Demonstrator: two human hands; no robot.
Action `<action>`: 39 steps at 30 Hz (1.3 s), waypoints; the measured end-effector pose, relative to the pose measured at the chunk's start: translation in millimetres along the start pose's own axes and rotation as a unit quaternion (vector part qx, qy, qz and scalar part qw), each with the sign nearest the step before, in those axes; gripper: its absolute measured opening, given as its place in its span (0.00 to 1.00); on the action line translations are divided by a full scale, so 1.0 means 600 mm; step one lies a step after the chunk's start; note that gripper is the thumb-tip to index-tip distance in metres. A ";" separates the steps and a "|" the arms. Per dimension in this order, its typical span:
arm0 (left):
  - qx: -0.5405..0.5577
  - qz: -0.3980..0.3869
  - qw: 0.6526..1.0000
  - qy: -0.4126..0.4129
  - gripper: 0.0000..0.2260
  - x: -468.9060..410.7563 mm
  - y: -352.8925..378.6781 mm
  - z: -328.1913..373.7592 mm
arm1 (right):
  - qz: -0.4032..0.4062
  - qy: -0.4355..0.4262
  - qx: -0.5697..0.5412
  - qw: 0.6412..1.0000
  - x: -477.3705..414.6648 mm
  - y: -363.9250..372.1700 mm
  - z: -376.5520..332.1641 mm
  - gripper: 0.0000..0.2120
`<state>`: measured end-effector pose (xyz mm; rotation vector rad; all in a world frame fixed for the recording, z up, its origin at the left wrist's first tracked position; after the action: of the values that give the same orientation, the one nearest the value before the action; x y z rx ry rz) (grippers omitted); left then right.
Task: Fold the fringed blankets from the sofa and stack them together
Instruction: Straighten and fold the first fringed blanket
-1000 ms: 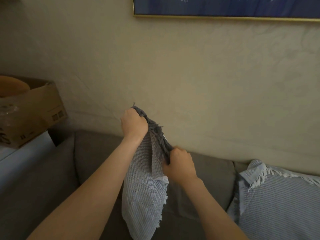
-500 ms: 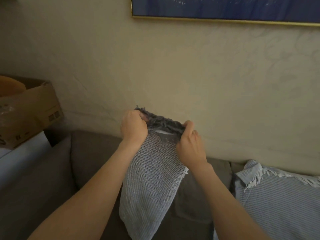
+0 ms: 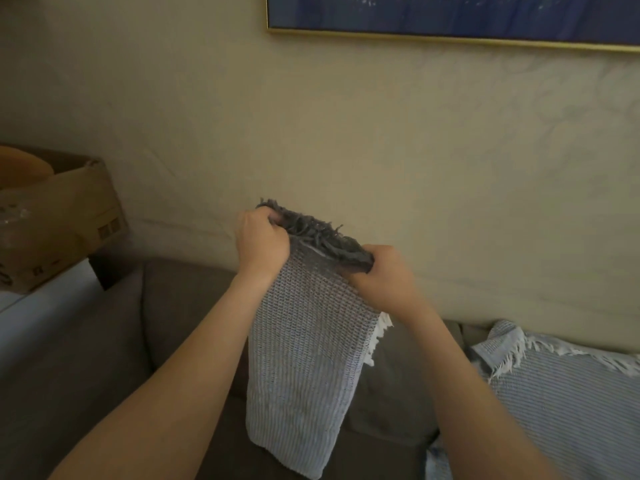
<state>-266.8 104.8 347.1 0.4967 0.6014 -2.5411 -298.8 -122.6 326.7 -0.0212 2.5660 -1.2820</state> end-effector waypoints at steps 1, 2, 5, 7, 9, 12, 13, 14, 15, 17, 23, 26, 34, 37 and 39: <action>0.013 -0.020 1.000 -0.007 0.15 0.002 0.006 -0.001 | -0.033 0.011 -0.033 0.999 0.004 0.006 -0.009 0.14; 0.034 -0.046 0.998 -0.018 0.16 0.006 0.011 -0.003 | -0.060 0.023 -0.067 0.996 0.009 0.009 -0.018 0.13; 0.129 -0.146 0.981 0.001 0.36 0.025 0.019 -0.008 | -0.033 0.072 -0.165 0.983 0.011 0.002 -0.019 0.09; 0.118 -0.157 0.980 0.015 0.45 0.030 0.016 -0.017 | 0.083 0.074 -0.136 0.984 0.004 -0.017 -0.009 0.13; 0.075 -0.125 0.989 0.003 0.35 0.024 0.013 -0.032 | 0.151 0.036 -0.063 0.986 0.001 -0.024 -0.013 0.12; 0.041 -0.103 0.994 0.021 0.07 0.016 0.017 -0.064 | 0.047 -0.029 -0.091 0.994 0.006 -0.001 -0.036 0.13; 0.043 -0.094 0.995 0.012 0.07 0.017 0.013 -0.073 | -0.011 -0.025 -0.124 0.992 0.006 0.010 -0.034 0.08; 0.040 -0.088 0.995 -0.003 0.07 0.017 0.010 -0.082 | -0.024 -0.002 -0.152 0.988 0.006 0.015 -0.027 0.04; 0.040 -0.080 0.996 -0.020 0.10 0.021 0.008 -0.086 | 0.011 0.022 -0.167 0.986 0.004 0.012 -0.014 0.05; 0.048 -0.032 0.998 -0.032 0.15 0.035 0.003 -0.085 | 0.101 0.056 -0.171 0.979 0.002 0.002 0.002 0.08; 0.152 -0.082 0.979 -0.109 0.18 0.096 0.043 -0.070 | 0.179 0.072 -0.065 0.979 0.008 -0.020 -0.013 0.13; 0.216 -0.265 0.935 -0.098 0.18 0.143 0.072 -0.029 | 0.200 0.078 -0.039 0.976 0.001 -0.027 -0.027 0.17; 0.193 -0.368 0.908 -0.063 0.62 0.233 0.160 -0.036 | 0.199 0.143 -0.188 0.951 -0.009 -0.017 -0.063 0.18; 0.192 -0.281 0.934 -0.104 0.52 0.251 0.171 -0.042 | 0.176 0.154 -0.308 0.922 -0.011 0.003 -0.084 0.15; 0.207 -0.176 0.959 -0.080 0.45 0.259 0.157 -0.033 | 0.177 0.171 -0.392 0.886 -0.004 0.009 -0.097 0.11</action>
<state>-340.2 -16.4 231.2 0.3386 0.0969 -3.0294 -310.4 -73.4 356.0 0.5286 3.0051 -0.0673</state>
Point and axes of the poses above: each hand's wrist, its own x-axis away from the middle knuckle, its own y-axis out of the palm, z = x × y, the point moved 5 cm from there along -x, towards the middle knuckle, and after that the axes turned 12 degrees about x, right-handed, at the moved point
